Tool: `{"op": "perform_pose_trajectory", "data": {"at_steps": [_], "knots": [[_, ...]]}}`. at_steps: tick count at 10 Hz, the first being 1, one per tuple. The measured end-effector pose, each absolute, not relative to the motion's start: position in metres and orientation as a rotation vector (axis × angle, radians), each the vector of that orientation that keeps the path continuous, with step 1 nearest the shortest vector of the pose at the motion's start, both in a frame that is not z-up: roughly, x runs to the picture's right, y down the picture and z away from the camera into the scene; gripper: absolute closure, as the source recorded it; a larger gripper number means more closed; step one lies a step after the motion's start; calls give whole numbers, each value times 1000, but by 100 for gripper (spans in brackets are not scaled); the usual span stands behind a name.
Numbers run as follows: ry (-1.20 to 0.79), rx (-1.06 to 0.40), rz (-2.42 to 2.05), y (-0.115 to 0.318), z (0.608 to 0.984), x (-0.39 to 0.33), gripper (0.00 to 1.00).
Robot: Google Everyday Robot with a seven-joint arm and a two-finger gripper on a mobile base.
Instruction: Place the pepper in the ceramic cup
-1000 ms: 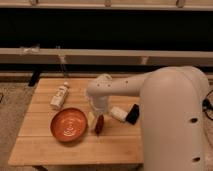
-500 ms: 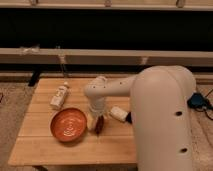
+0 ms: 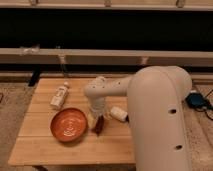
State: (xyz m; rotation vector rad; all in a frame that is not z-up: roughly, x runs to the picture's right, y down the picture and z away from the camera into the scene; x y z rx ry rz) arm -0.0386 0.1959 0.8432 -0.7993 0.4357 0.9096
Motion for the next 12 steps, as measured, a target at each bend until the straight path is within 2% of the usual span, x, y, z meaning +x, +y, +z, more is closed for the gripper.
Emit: {"op": "perform_pose_trajectory", "data": {"at_steps": [1, 3, 4, 6, 12], "knots": [[438, -799, 913, 195, 843, -38, 55], [442, -799, 920, 194, 844, -37, 73], [444, -800, 925, 193, 844, -36, 85], [446, -801, 936, 191, 844, -33, 98], [408, -791, 1041, 151, 816, -7, 100]]}}
